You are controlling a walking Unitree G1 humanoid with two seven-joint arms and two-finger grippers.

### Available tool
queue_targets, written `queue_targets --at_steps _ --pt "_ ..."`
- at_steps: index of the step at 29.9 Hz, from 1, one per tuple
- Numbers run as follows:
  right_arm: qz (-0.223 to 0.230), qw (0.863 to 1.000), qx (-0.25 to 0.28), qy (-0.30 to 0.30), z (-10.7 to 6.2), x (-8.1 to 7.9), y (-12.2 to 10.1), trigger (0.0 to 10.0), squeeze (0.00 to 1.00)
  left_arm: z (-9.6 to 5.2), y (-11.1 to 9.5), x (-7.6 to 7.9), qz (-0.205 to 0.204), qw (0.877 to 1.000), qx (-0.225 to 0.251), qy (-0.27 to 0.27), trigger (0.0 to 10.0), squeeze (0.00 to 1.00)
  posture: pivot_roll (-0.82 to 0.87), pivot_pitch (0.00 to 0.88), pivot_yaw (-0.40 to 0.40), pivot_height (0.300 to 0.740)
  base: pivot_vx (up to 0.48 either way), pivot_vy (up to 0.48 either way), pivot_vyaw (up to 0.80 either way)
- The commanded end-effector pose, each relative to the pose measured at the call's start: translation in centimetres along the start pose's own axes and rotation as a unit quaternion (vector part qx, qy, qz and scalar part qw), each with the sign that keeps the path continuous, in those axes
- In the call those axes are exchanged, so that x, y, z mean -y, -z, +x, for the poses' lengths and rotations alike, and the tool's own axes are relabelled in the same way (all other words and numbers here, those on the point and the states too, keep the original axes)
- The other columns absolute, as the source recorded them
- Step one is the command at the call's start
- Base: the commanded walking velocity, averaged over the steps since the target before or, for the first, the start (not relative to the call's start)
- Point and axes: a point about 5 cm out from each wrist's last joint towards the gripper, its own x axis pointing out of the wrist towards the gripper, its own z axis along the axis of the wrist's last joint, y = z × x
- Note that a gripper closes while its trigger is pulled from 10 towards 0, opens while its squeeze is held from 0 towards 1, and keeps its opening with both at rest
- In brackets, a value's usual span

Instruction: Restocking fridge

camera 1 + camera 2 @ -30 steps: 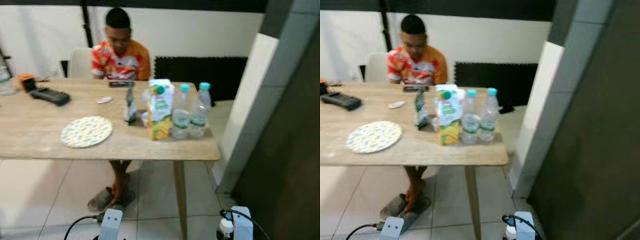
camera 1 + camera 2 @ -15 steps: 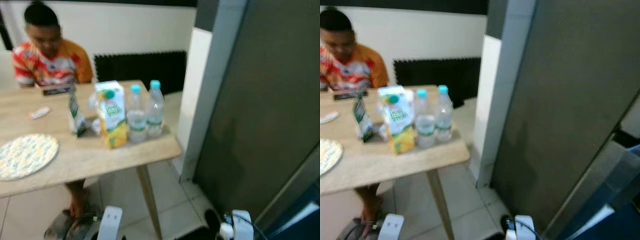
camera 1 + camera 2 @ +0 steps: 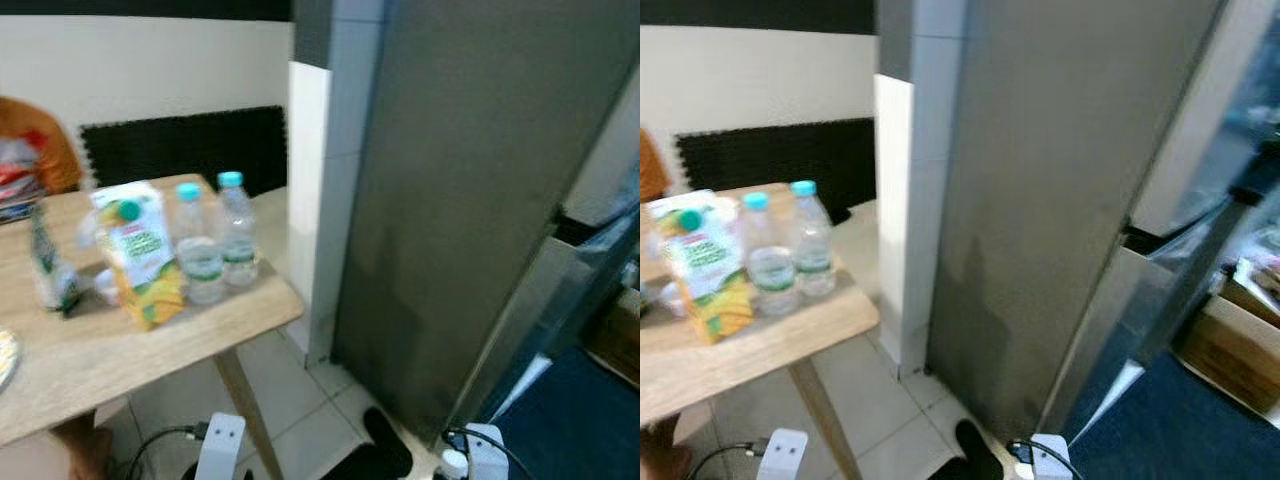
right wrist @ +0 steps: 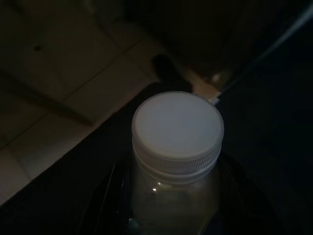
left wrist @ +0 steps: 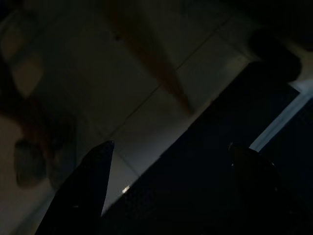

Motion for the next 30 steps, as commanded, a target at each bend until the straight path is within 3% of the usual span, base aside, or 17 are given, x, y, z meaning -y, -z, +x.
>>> queue_targets --at_steps 1,5,26,30 --pt "-0.002 1.000 0.000 0.006 -0.07 0.32 0.05 10.0 0.00 -0.02 0.10 0.42 0.006 1.000 0.000 0.007 10.0 0.00 -0.07 0.053 -0.055 0.740 0.000 0.000 -0.76" --pt "0.002 1.000 0.003 0.007 -0.08 0.28 0.09 10.0 0.00 -0.03 0.07 0.30 0.001 1.000 0.001 0.004 10.0 0.00 -0.07 0.055 -0.051 0.740 0.000 0.000 -0.76" --pt "-0.006 1.000 0.015 0.010 -0.14 0.68 -0.38 10.0 0.00 0.06 -0.23 0.97 -0.002 1.000 0.006 0.018 10.0 0.00 -0.08 0.053 -0.056 0.740 0.000 0.000 0.00" --pt "-0.008 1.000 0.015 0.008 -0.08 0.51 -0.53 10.0 0.00 0.08 -0.29 0.98 -0.006 1.000 0.007 0.017 10.0 0.00 -0.08 0.049 -0.062 0.740 0.000 -0.262 0.00"
